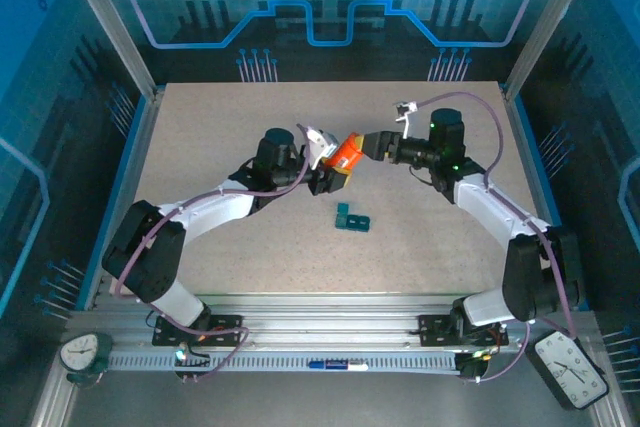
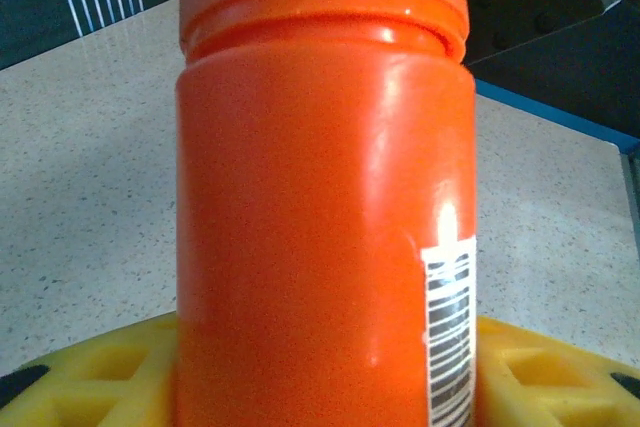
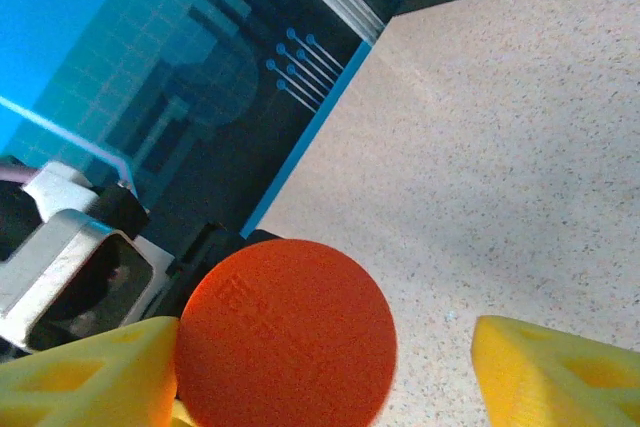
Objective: Sort the pills into containers
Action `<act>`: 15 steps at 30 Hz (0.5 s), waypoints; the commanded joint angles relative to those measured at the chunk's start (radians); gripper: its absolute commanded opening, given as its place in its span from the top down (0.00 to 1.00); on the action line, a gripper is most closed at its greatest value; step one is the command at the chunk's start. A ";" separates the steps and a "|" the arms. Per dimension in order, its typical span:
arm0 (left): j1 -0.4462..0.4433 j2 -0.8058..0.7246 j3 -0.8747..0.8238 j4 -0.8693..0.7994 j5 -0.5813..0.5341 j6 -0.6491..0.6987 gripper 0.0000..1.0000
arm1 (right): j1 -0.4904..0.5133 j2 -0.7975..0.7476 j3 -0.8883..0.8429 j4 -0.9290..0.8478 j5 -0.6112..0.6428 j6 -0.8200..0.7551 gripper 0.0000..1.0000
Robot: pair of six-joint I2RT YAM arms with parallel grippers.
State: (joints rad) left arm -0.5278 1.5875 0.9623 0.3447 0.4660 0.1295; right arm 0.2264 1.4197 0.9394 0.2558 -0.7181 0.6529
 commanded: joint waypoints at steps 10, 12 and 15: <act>-0.071 -0.014 0.040 -0.048 -0.263 0.218 1.00 | -0.004 -0.139 -0.025 -0.141 0.356 0.290 0.20; -0.078 -0.004 0.044 -0.049 -0.282 0.234 1.00 | -0.001 -0.139 -0.019 -0.163 0.379 0.299 0.19; -0.084 0.008 0.051 -0.051 -0.288 0.245 1.00 | 0.016 -0.120 0.005 -0.194 0.382 0.290 0.18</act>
State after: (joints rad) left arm -0.6079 1.5902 0.9737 0.2916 0.2264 0.3183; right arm 0.2226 1.2949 0.9234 0.1337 -0.3996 0.9146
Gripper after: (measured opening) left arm 0.535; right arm 0.814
